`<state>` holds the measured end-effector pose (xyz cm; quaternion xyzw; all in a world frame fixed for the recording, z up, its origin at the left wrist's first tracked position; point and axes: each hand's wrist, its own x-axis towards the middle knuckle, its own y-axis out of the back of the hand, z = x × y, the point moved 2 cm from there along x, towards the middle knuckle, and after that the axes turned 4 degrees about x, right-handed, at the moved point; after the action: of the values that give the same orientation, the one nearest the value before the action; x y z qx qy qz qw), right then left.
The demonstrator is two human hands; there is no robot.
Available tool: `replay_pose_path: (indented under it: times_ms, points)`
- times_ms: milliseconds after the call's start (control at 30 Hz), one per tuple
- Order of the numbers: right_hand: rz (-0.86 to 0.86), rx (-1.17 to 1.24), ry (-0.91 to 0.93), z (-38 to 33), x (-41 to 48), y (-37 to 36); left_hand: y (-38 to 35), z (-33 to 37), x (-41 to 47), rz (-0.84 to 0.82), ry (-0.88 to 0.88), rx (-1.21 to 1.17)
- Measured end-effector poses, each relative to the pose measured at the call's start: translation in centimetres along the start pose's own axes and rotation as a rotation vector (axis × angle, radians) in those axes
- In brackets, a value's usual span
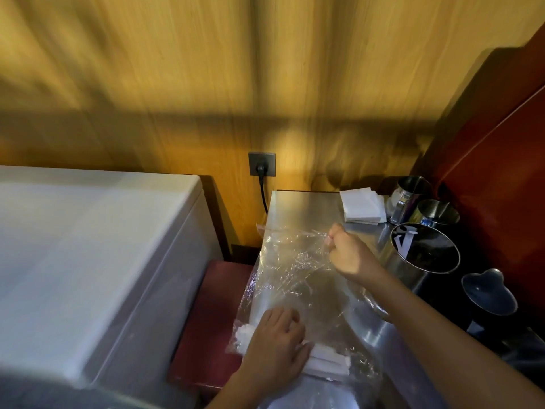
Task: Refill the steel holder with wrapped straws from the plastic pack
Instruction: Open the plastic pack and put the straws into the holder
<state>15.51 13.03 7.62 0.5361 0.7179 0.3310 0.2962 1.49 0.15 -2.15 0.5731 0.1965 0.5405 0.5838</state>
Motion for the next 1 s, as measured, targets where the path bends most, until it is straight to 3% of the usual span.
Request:
replay_pose_path:
  times_ms: [167, 367, 533, 767, 1000]
  points:
    - [0.078, -0.041, 0.04, -0.6, 0.7, 1.7, 0.2, 0.5, -0.8, 0.01, 0.056, -0.04]
    - [0.19, -0.04, 0.01, -1.0, 1.9, 3.5, -0.4, 1.1, -1.1, 0.056, -0.044, 0.097]
    - [0.189, 0.015, 0.028, -1.3, 1.9, 4.6, -0.4, 1.6, -1.7, 0.123, -0.017, 0.054]
    - [0.196, 0.009, 0.074, -2.0, 1.7, 5.7, -0.9, 1.6, -2.0, -0.033, -0.045, 0.098]
    - [0.163, 0.028, 0.166, -2.8, 0.8, 5.5, -0.5, 1.3, -1.6, 0.046, -0.052, 0.143]
